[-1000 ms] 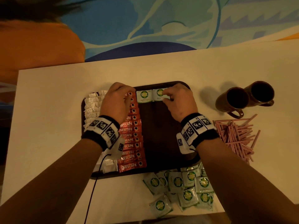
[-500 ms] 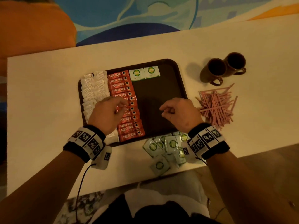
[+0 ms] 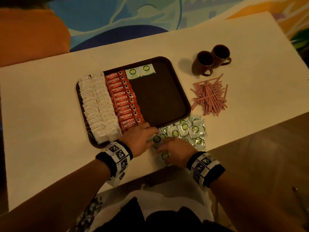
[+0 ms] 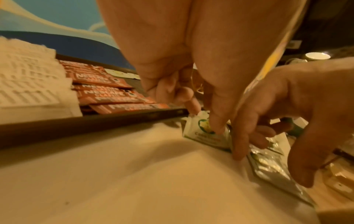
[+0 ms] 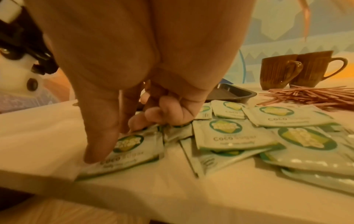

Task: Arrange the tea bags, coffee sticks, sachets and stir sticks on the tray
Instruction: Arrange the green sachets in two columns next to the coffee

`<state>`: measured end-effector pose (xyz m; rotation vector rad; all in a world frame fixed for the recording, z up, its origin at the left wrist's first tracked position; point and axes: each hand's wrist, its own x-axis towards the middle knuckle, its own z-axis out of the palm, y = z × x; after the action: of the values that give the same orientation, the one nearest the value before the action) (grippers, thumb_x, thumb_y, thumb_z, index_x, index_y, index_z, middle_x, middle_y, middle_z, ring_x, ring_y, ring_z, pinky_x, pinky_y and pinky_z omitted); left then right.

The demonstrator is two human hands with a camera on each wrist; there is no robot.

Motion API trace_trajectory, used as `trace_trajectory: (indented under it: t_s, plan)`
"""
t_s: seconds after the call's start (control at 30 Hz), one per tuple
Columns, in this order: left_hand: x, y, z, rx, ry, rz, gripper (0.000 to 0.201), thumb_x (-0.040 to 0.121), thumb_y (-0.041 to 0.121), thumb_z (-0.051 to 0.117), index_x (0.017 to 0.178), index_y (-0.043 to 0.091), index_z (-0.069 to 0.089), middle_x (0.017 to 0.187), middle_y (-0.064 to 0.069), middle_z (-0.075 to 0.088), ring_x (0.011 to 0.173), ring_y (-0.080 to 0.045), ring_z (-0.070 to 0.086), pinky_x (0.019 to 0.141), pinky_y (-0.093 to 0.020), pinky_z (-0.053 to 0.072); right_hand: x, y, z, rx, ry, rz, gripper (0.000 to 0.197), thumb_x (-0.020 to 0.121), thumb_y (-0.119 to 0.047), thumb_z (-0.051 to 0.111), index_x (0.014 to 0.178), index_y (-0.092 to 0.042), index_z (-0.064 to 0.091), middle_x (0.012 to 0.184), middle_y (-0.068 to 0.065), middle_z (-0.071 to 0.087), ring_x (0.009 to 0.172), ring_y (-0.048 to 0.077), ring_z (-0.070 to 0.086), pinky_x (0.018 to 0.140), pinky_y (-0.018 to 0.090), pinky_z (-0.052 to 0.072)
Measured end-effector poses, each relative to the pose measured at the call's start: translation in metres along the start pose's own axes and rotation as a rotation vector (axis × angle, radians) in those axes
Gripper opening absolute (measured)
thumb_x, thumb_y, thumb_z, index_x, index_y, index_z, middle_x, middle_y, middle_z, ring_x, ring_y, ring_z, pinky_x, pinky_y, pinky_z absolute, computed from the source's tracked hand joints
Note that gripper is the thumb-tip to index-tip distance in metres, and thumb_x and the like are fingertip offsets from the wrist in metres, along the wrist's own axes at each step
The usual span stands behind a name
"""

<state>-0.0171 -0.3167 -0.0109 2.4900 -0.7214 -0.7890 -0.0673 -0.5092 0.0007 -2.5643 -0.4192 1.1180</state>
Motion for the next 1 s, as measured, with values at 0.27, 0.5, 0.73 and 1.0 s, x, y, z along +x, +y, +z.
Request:
trace_trajectory:
  t_s: [0.27,0.5,0.73,1.0]
  plan:
    - [0.012,0.004,0.013,0.181,-0.069,0.029,0.053,0.093,0.019,0.065,0.141,0.031,0.047,0.129,-0.001,0.042,0.110,-0.024,0.055,0.091,-0.041,0.054,0.001,-0.005,0.012,-0.066,0.094,-0.019,0.045,0.091,-0.027,0.068,0.134,-0.033,0.058,0.141,-0.003,0.048,0.133,0.024,0.042,0.093,0.036,0.049]
    - [0.015,0.001,0.012,0.179,-0.051,0.044,0.042,0.093,0.020,0.066,0.132,0.026,0.051,0.128,-0.001,0.041,0.103,-0.023,0.057,0.083,-0.038,0.056,0.000,-0.009,0.014,-0.051,0.162,0.011,0.039,0.093,-0.027,0.067,0.132,-0.029,0.060,0.141,0.000,0.045,0.132,0.024,0.037,0.097,0.043,0.051]
    - [0.009,-0.006,0.011,0.153,-0.022,0.042,0.029,0.093,0.025,0.068,0.119,0.022,0.054,0.123,0.001,0.043,0.095,-0.021,0.059,0.079,-0.040,0.057,0.003,-0.006,0.021,-0.109,0.186,0.028,0.048,0.089,-0.029,0.073,0.134,-0.031,0.058,0.138,0.003,0.044,0.129,0.025,0.037,0.092,0.044,0.054]
    - [0.000,-0.011,0.009,0.043,0.002,0.041,0.012,0.095,0.033,0.064,0.102,0.028,0.054,0.108,0.005,0.052,0.096,-0.018,0.056,0.083,-0.040,0.052,-0.004,-0.010,0.016,-0.100,0.200,0.009,0.031,0.086,-0.034,0.076,0.113,-0.032,0.061,0.124,-0.008,0.049,0.117,0.016,0.037,0.085,0.032,0.047]
